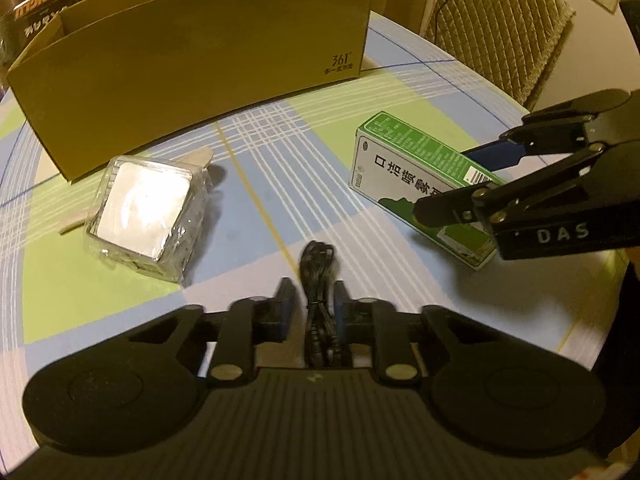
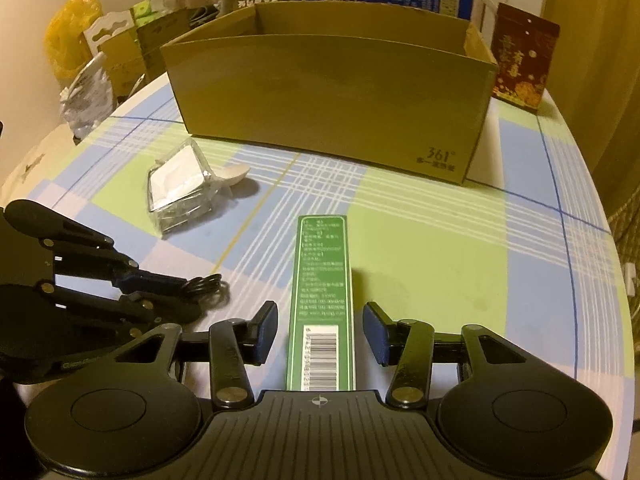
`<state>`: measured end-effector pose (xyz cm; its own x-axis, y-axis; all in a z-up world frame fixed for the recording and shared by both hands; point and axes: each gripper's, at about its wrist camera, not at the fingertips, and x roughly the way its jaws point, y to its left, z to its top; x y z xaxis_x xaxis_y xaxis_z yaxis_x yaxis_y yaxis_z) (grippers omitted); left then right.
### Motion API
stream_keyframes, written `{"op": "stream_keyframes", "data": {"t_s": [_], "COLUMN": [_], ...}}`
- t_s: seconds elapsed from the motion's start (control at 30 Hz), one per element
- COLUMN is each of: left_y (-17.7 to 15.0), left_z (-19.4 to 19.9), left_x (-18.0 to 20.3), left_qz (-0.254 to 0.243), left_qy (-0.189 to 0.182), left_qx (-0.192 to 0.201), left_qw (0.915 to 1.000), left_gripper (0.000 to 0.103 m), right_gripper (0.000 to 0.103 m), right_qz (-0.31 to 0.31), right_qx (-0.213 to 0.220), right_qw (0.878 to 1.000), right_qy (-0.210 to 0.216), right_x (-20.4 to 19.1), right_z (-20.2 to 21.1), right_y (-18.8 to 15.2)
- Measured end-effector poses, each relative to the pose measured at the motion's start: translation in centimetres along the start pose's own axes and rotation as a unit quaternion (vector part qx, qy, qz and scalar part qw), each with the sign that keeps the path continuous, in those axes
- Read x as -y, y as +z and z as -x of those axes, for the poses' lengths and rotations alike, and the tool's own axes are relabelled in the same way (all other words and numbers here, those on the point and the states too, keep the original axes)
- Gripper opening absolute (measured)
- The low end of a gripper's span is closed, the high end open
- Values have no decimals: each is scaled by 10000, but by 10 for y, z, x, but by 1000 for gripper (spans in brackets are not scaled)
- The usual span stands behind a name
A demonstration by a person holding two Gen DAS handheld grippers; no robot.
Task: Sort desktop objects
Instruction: 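Grasp the black cable with the left tool while the right tool holds the green box, then carry the green box and black cable over the cardboard box with both tools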
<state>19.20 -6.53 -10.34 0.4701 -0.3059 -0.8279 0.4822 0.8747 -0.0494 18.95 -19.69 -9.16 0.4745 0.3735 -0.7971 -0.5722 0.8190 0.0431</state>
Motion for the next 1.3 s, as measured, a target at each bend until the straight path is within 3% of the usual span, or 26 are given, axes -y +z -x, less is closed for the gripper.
{"op": "stream_keyframes", "data": {"t_s": [0.13,0.2,0.7,1.3], "left_y": [0,0,0,24], "left_z": [1,1,25,85], "left_x": [-3,-3,1,-2], "left_qz": [142,181,582,669], "left_qy": [-54,-45,-31,277], "left_qx": [-37,-69,79,454], "left_qw": [9999,9998,9983,9963], "left_gripper": [9,9,9,9], "right_gripper": [42,28,27,27], "right_qz": [118,165,-317,-241], "right_qx": [-98,-170,148,709], "right_qw": [9999,9997,9993,9972], "right_qy": [-76,-115,-116,-74], "right_x": [-2,-3,-1,-16], "right_z": [-9,-12,36,93], "right_y": [4,4,-2,22]}}
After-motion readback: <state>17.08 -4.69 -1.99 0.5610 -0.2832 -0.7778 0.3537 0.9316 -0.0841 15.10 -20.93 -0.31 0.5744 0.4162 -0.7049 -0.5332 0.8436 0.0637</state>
